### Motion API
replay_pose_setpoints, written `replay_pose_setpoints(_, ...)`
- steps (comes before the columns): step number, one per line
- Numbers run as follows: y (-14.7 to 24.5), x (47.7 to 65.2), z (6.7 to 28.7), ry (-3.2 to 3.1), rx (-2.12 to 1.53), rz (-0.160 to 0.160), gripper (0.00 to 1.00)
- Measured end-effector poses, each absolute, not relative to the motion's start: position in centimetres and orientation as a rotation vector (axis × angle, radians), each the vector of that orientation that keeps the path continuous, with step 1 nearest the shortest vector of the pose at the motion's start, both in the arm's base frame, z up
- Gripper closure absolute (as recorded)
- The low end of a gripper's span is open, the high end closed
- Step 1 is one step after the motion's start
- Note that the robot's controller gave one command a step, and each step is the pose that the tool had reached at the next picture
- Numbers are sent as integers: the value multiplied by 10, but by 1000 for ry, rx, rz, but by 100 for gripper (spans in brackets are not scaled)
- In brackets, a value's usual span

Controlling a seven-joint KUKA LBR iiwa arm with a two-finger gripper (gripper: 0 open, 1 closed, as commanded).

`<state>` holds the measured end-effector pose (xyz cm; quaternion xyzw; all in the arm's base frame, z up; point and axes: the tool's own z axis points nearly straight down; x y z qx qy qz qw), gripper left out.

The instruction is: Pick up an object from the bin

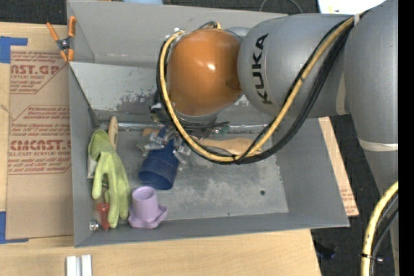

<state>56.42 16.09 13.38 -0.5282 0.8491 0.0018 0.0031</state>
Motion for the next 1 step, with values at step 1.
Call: replay_pose_setpoints(1,162,564,163,2662,-1655,7,100)
